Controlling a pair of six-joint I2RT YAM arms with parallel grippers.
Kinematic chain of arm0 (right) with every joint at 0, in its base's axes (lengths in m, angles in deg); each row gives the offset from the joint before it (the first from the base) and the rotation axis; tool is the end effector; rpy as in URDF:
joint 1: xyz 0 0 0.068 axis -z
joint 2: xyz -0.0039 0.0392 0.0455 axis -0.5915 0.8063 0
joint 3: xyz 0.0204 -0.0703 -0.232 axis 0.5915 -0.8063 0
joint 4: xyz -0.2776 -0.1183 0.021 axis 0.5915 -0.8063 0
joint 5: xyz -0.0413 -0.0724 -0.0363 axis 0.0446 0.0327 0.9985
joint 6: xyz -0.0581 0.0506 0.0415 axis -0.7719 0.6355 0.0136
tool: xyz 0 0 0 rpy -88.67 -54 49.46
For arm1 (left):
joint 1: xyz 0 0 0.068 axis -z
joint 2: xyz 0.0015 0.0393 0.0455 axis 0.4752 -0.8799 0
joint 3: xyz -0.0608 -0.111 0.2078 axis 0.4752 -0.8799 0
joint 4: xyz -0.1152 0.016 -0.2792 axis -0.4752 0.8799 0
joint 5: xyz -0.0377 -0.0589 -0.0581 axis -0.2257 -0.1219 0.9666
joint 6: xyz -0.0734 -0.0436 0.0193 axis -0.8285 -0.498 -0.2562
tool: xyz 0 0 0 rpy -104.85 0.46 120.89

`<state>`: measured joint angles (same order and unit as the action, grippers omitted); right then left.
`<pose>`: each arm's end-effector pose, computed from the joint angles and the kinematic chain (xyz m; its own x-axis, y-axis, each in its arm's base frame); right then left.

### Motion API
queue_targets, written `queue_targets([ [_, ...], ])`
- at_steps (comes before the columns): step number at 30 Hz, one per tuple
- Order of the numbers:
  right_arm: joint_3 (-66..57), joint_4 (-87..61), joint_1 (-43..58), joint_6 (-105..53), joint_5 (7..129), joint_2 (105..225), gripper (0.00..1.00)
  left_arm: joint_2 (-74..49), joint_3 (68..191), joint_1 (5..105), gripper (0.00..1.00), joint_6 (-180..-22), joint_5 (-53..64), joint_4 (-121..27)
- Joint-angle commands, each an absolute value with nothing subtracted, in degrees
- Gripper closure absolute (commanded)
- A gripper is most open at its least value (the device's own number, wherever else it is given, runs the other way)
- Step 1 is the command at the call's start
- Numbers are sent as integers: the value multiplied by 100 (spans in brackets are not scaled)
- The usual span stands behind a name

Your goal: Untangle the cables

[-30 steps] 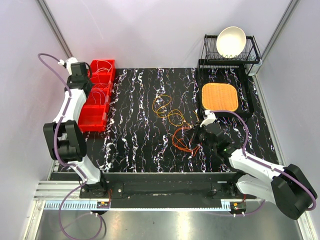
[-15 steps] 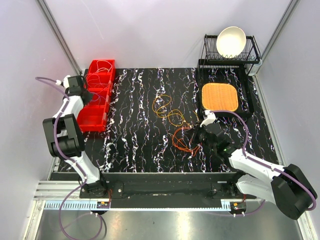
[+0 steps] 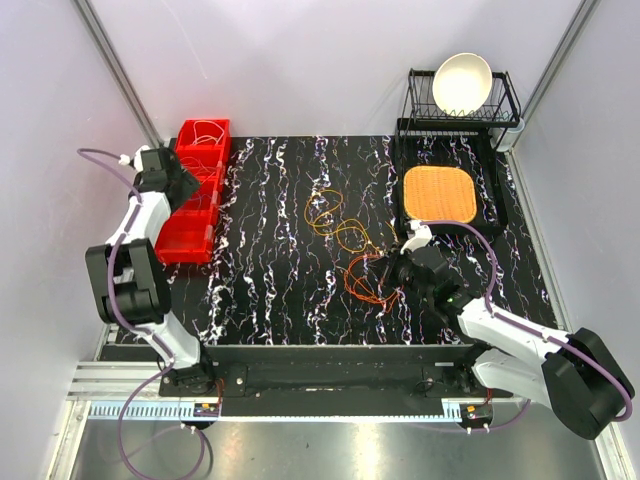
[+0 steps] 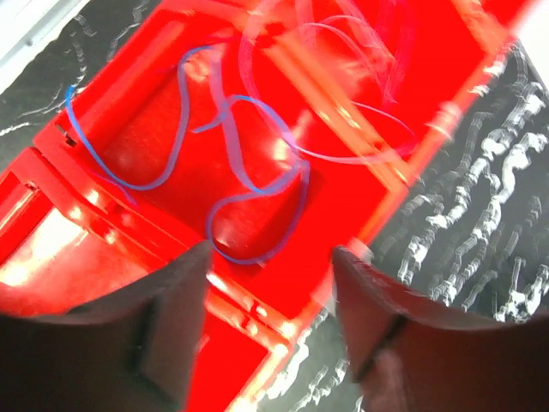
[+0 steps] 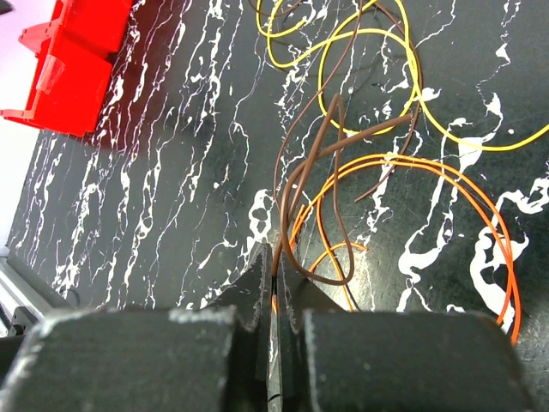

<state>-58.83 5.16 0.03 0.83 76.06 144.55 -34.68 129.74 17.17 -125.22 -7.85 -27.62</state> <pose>0.2491 0.1819 0.1259 -0.5704 0.2708 -0.7755 -0.3242 0.7932 0.5154 0.4389 0.0942 0.1739 -0.3888 -0.6653 -0.6374 -0.5960 0.7091 -0.3767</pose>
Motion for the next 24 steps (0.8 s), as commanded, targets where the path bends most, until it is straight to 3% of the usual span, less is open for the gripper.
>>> queue_targets([
  [1,-5908,825,58,83,7588,14315,100,-2568,13360,2220,23,-12189,-1291,-2478],
  [4,-5733,773,49,-40,7194,14367,100,-2102,13369,2720,8,-11943,-1774,-2206],
  [7,-5452,422,49,-137,7105,14359,100,-1672,13361,3300,3,-11662,-2355,-1959],
  [10,-5023,-96,58,-277,7061,14166,100,-1215,13133,3758,3,-11503,-2461,-1818],
  [18,-3080,-1486,49,-577,6376,14007,100,218,11876,5050,12,-10530,-56,-2591],
  [24,-2226,-1847,49,-296,6042,14235,100,737,11664,6017,16,-10168,869,-2873],
])
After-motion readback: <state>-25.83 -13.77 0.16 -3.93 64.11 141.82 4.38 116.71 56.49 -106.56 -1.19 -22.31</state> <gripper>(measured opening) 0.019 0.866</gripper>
